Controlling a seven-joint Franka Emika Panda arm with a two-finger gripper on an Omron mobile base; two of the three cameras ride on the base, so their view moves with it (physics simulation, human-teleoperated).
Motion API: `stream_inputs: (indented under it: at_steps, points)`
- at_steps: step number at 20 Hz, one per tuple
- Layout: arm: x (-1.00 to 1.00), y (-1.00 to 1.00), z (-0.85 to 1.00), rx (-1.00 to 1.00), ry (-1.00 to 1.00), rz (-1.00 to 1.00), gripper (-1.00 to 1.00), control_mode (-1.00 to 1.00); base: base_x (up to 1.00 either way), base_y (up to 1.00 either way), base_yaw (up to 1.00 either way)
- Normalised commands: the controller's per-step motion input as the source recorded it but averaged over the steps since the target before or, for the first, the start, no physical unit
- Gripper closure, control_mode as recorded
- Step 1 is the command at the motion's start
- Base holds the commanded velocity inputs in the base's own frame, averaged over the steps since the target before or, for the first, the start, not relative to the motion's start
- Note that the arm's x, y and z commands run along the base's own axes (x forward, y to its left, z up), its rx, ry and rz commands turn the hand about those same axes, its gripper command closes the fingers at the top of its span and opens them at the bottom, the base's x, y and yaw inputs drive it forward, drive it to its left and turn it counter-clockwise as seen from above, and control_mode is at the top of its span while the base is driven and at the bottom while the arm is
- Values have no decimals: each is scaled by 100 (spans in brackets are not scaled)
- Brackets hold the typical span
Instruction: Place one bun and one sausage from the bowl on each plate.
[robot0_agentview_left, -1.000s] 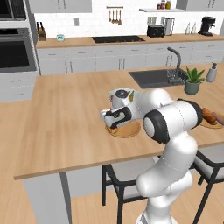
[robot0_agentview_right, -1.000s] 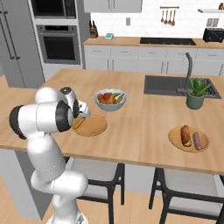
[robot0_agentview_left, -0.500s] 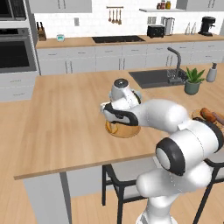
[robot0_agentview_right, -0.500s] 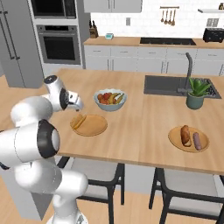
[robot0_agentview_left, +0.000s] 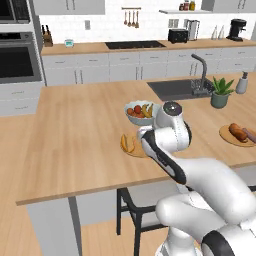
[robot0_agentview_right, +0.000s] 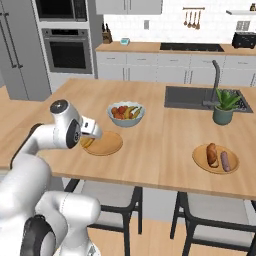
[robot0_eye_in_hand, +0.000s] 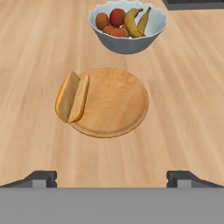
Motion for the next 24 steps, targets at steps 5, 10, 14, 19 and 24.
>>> stream_inputs:
  at_steps: [5,10,14,19,24]
  points:
    - [-100,-39,62,0,17,0,-100,-100,0,0,0]
    - [-89,-13,21,0,7,-4,-100,-100,0,0,0]
    - [-98,0,6,0,0,-3,-100,-100,0,0,0]
    - [-46,3,7,-1,2,-2,-100,-100,0,0,0]
    - [-5,-1,-1,0,3,0,-100,-100,0,0,0]
